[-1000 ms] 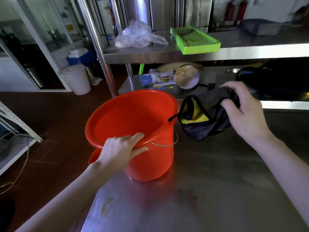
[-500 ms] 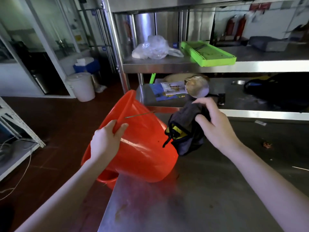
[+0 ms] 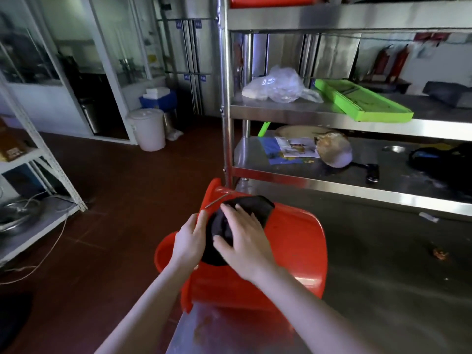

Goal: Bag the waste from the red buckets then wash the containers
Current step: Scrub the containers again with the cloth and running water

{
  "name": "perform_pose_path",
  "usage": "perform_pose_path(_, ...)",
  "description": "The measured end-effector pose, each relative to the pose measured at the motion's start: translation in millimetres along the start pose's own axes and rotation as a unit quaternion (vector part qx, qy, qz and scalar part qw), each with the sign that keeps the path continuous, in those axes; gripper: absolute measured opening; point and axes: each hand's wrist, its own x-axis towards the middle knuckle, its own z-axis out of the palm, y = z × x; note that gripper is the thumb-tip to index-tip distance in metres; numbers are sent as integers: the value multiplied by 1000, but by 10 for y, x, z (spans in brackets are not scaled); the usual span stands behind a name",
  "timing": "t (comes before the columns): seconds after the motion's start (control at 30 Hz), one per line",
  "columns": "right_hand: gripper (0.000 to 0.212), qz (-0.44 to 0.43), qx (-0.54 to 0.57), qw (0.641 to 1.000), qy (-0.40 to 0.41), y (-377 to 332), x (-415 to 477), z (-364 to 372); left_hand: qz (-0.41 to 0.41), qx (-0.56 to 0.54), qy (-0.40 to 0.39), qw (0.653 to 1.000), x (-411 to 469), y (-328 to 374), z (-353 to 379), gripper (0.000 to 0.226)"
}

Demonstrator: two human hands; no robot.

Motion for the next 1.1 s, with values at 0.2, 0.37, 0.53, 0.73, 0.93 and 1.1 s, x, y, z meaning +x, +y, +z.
perform_pose_path(0.2,55,-19,-64,992,110,-182,100,270,-25,-61,-51,996,6,24,-56,35)
perform_pose_path(0.37,37,24,-100,978,184,156,136,150,45,14,3,999,-35,28,-15,32)
perform_pose_path(0.53,27,217,-101,959,152,908,4,-405,50,45,-3,998,-67,10,-18,42)
perform_pose_path(0.73,33,123,-146,968,161,493,110,-65,56,76,19,995,-27,-4,43,41)
perform_pose_path(0.93,45,-43,-91,983,156,-7,109,350,76,63,24,995,27,-89,-65,40)
perform_pose_path(1.1,37,115,-101,963,223,824,-229,-134,61,65,12,996,21,-70,-58,41)
